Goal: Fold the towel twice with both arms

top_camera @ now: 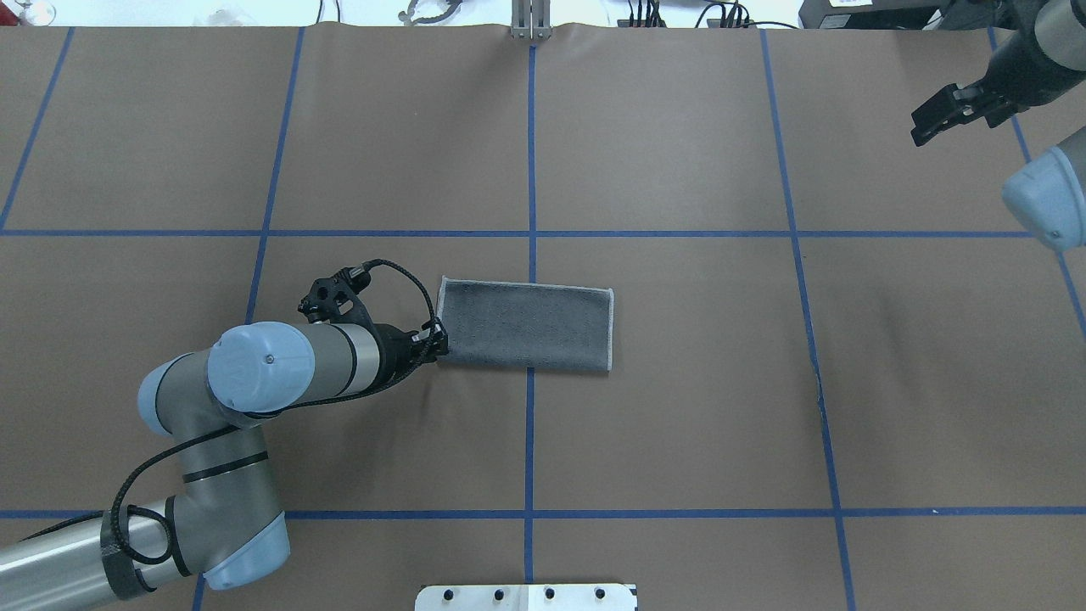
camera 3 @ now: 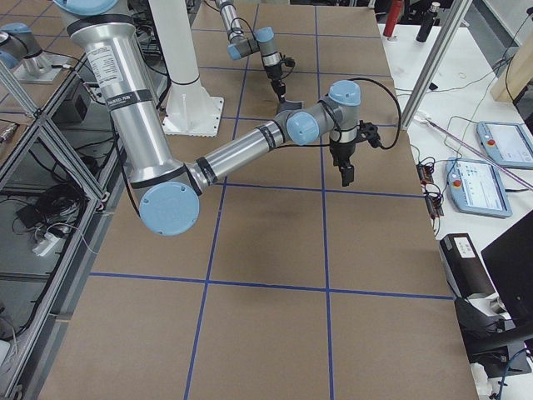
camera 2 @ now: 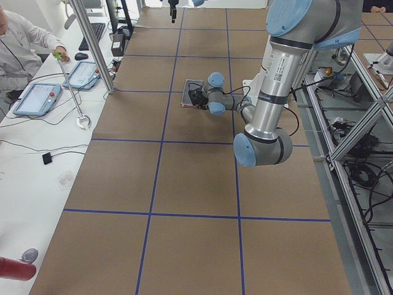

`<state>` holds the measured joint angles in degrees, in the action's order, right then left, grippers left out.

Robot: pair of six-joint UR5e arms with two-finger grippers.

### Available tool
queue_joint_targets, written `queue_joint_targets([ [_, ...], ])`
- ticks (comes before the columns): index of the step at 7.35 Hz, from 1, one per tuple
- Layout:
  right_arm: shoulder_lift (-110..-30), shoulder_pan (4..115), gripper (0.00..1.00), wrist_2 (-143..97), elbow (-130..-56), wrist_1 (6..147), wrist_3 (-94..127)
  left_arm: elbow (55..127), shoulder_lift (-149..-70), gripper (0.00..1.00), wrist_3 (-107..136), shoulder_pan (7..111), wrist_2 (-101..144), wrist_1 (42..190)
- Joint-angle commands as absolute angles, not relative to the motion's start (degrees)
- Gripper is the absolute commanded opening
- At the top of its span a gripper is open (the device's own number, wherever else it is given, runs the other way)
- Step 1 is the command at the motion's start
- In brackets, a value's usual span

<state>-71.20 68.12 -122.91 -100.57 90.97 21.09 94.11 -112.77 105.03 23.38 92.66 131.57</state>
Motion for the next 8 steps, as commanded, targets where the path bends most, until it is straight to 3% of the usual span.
queue_joint_targets([
  [1,-71.2,68.1,1.00,-123.0,-100.5,91.0,21.1,94.4,-112.8,0.06,104.9,23.4,92.7,131.6],
  [2,-71.3,68.1,1.00,-123.0,-100.4,91.0,21.1,95.1,-112.6,0.00,104.9,23.7,92.7,131.5],
  [5,-73.5,70.4,1.00,-124.2,-100.2,91.1,19.2,98.5,-110.1,0.00,101.6,26.2,93.3,131.2],
  [8,-80.6,79.4,1.00,-128.5,-100.1,91.5,2.3,98.9,-109.8,0.00,98.4,28.2,93.3,131.0],
])
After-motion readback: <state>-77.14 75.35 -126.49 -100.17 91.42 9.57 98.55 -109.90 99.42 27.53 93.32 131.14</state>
